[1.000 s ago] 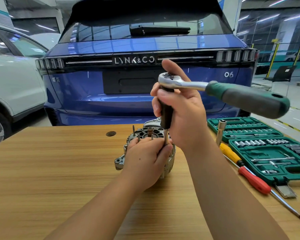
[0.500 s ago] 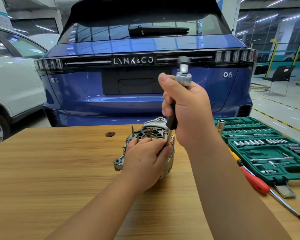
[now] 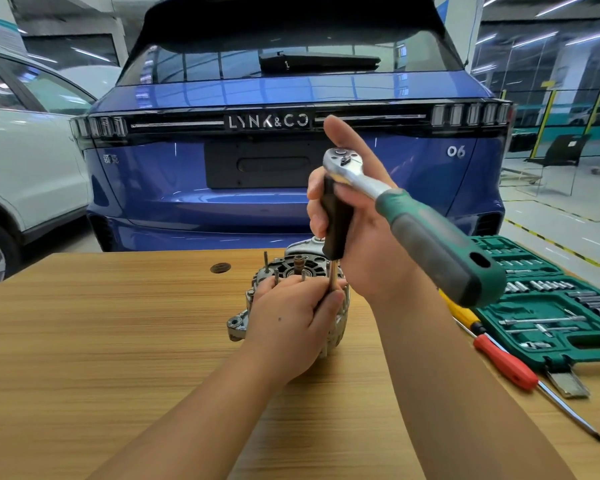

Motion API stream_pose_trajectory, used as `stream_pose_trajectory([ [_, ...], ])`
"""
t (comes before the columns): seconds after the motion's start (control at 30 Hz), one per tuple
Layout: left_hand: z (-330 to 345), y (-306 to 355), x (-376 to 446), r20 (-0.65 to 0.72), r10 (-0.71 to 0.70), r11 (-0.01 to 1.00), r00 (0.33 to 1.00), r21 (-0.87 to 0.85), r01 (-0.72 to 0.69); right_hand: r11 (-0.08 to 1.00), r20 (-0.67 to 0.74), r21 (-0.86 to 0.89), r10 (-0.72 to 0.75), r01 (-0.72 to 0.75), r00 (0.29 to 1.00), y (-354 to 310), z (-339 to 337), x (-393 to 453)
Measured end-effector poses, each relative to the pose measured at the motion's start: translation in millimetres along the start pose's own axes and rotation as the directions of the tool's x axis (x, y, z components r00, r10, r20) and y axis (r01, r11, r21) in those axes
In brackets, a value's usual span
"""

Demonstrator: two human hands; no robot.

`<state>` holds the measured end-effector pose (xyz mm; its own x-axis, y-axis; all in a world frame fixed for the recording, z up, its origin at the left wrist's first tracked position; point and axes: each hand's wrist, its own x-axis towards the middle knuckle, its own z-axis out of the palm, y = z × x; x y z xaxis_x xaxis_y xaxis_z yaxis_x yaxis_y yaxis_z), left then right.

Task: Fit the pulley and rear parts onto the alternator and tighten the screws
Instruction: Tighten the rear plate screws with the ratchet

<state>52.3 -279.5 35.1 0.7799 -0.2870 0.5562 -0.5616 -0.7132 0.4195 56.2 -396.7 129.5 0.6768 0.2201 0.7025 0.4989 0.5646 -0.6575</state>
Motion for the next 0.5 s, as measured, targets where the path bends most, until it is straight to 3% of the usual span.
stream_pose_trajectory([
  [0.1,0,-1,0,0.006,-0.002,1.0,1.0,0.014,0.001,0.988,0.073,0.13,0.072,-0.081,0.995,-1,-11,3],
  [0.2,0,-2,1,0.004,0.004,1.0,1.0,0.008,-0.004,0.987,-0.043,0.124,0.108,-0.102,0.993,0,-7,3],
  [0.3,2,-2,1,0.003,0.02,0.999,1.0,0.041,-0.02,0.987,-0.284,-0.162,-0.043,-0.003,0.958,2,2,-1],
  [0.37,3,-2,0,-0.006,0.027,0.998,1.0,0.051,-0.027,0.964,-0.392,-0.263,-0.08,-0.029,0.917,1,3,0],
  [0.5,2,-3,1,-0.01,0.03,0.999,0.999,0.036,-0.03,0.985,-0.287,-0.166,0.0,-0.049,0.958,-4,1,-3],
])
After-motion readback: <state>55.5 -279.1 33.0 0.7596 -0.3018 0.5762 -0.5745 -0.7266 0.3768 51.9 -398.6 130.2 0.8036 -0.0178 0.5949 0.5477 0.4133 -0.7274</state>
